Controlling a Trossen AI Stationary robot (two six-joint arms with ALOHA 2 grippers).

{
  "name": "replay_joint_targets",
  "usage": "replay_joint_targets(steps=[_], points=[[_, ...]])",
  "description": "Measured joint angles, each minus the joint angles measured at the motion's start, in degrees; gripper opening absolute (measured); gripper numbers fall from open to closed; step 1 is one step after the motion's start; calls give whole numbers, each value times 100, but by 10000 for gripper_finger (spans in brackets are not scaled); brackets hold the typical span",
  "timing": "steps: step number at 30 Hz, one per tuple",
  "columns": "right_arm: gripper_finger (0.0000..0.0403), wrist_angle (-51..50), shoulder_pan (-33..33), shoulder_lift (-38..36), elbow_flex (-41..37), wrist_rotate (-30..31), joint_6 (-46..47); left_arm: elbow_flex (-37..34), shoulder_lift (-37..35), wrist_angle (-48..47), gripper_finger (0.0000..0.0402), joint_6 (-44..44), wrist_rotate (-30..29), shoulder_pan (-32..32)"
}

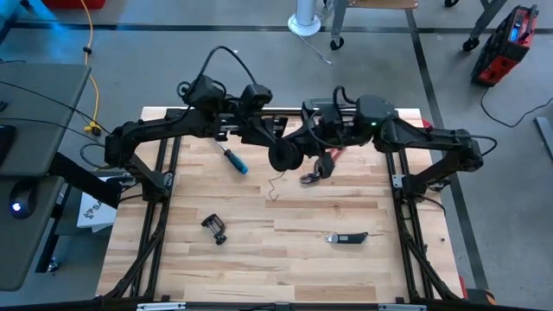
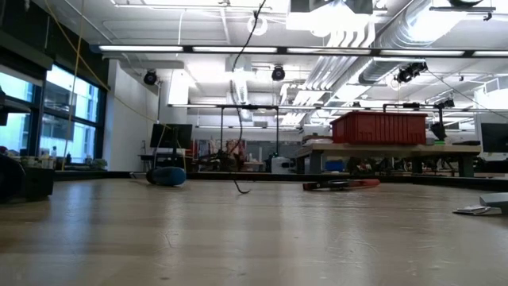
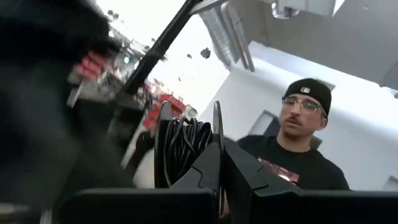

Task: Coil cords
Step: Coil the black wire onto the black spool

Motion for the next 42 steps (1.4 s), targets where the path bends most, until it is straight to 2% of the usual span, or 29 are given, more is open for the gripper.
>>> replay_joint_targets(steps=[3, 10, 17, 20, 24, 30, 36, 42], points=[[0, 236, 0, 188, -2, -78, 119, 17, -9, 125, 1, 244, -222, 6], [0, 758, 39, 260, -7, 174, -16, 26, -2, 487, 1, 299, -431, 15], [4, 924, 42, 234, -6, 794, 16, 26, -70, 1392, 1, -121, -361, 17], [25, 1017, 39, 216, -4, 932, 6, 28, -142, 1626, 1, -150, -402, 15], [74, 1015, 39, 263, -4, 1262, 48, 37, -177, 1656, 1, 57, -614, 15], [138, 1011, 42, 492, -1, 1334, 17, 37, -178, 1666, 1, 383, -781, 29], [149, 697, 39, 603, -7, 1434, -33, 340, -180, 1666, 1, 496, -756, 63], [149, 824, 39, 771, -9, 1465, 145, 569, -186, 1641, 1, 551, -579, 127]])
